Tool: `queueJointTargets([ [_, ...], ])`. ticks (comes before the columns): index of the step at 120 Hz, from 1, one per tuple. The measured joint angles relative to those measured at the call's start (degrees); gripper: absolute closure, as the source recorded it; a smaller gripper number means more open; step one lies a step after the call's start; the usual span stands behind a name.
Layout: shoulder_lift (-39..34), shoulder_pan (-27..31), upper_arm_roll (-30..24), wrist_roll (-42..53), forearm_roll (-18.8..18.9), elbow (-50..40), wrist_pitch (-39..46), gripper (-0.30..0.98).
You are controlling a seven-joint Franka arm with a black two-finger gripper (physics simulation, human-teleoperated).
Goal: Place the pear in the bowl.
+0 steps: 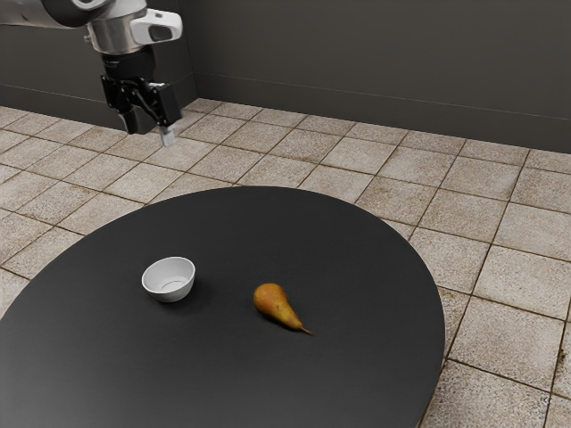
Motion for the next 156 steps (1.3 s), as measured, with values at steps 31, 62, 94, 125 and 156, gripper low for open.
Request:
queueJointTargets([
  [31,-0.01,1.09,-0.28,1.33,0.15,0.03,0.04,0.00],
  [62,0.11,4.40,-2.60,3.96,0.35,-0.93,-0.17,0.00],
  [94,5.26,4.50,-7.08,19.61,0.65,-10.35,10.08,0.00],
  [125,13.32,2.72,-8.42,34.99,0.76,-14.04,20.70,0.00],
  [156,15.73,2.64,-10.15,48.92,0.35,-17.55,27.52,0.00],
])
